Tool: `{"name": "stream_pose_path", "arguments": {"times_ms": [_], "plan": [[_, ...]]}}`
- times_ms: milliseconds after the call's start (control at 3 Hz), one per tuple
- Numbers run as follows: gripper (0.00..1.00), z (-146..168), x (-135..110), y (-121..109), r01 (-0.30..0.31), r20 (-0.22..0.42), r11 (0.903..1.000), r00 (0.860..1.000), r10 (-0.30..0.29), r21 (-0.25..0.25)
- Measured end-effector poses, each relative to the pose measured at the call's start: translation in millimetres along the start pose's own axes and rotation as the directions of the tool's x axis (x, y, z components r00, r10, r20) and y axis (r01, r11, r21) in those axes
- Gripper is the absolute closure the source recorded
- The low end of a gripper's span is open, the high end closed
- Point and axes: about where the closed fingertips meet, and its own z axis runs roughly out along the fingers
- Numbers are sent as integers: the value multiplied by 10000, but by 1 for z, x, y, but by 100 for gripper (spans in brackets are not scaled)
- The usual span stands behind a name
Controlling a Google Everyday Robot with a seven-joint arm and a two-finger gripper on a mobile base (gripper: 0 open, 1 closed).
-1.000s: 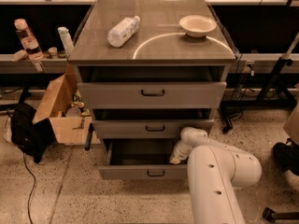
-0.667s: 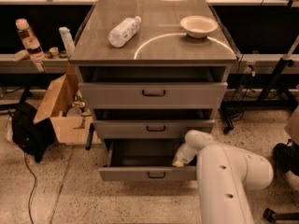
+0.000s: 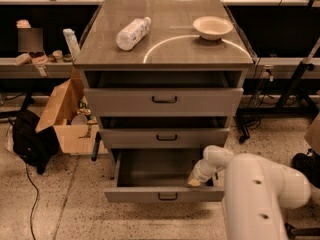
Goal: Open bottom drawer
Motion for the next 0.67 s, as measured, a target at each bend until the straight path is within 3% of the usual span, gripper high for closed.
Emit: {"name": "stream_pose_path", "arguments": {"times_ms": [333, 667], "plan": [[100, -75, 20, -5, -1263, 796, 9808, 9901, 1155, 1487], [97, -101, 49, 62, -1801, 691, 9767, 9825, 1729, 1169]]}}
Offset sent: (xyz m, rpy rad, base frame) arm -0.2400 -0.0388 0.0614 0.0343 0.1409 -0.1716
